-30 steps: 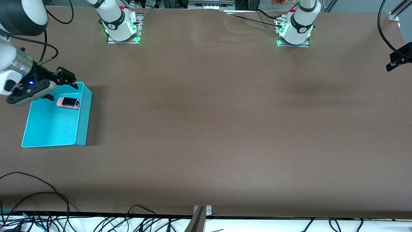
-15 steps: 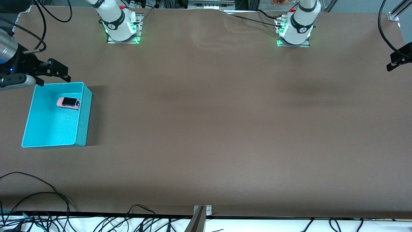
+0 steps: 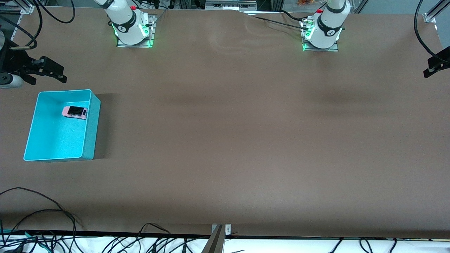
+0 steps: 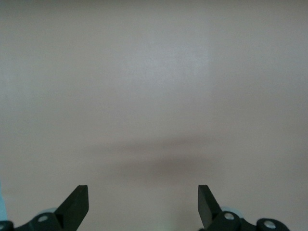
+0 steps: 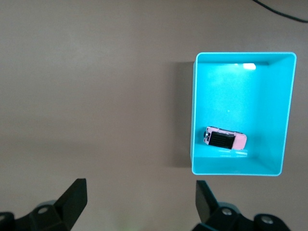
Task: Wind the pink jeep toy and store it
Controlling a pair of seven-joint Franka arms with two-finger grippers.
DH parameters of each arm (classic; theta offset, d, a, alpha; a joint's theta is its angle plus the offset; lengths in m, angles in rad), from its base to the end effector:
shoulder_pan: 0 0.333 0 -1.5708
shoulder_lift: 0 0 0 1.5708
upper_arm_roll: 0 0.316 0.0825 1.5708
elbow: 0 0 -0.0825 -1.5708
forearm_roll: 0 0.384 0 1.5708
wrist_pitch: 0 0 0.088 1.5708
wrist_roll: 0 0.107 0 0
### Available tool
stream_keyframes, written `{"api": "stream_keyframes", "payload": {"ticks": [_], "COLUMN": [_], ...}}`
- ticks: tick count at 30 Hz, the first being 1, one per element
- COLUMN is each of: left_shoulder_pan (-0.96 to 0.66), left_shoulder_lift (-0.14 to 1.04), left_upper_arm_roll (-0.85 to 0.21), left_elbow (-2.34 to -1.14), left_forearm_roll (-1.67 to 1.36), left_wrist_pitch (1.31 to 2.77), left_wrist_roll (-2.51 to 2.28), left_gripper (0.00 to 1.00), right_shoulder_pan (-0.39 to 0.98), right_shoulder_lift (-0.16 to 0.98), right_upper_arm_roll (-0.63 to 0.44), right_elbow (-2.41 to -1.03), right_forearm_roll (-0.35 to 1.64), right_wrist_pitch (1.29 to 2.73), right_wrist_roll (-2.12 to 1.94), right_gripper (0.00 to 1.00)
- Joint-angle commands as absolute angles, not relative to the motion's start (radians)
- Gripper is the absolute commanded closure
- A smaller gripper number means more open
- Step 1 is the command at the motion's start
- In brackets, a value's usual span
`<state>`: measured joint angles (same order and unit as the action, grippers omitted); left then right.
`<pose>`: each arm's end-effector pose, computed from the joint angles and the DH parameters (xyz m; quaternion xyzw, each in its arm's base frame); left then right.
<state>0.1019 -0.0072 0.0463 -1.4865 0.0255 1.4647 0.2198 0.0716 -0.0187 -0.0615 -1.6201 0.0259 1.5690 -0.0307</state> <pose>0.5351 0.0830 0.6586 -0.9993 0.0345 0.0095 0.0110 0.5474 0.0080 0.6114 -0.9996 -0.0202 0.0161 0.0137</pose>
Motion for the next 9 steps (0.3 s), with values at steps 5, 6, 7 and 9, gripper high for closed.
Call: {"api": "stream_keyframes", "payload": {"ticks": [5, 6, 7, 9], "left_shoulder_pan": [0.110, 0.109, 0.109, 0.109], "left_shoulder_lift": [-0.005, -0.005, -0.005, -0.005], "left_upper_arm_roll": [0.049, 0.049, 0.049, 0.048], "left_elbow": [-1.456, -1.456, -1.456, -1.456], "left_forearm_roll": [0.018, 0.018, 0.018, 0.018], "left_wrist_pitch": [1.440, 1.440, 1.440, 1.442], "left_wrist_roll": [0.221, 0.221, 0.221, 0.221], "left_gripper": [0.00, 0.00, 0.00, 0.00], "right_shoulder_pan": [0.067, 0.067, 0.067, 0.067], "right_shoulder_lift": [-0.015, -0.015, -0.015, -0.015], "right_upper_arm_roll": [-0.032, -0.032, -0.032, -0.031], "right_elbow": [-1.598, -1.598, -1.600, -1.598], "right_forearm_roll": [0.011, 0.011, 0.011, 0.011], "right_wrist_pitch": [1.546, 1.545, 1.545, 1.543], "right_wrist_roll": [0.058, 0.057, 0.057, 0.055], "right_gripper": [0.00, 0.00, 0.00, 0.00]}}
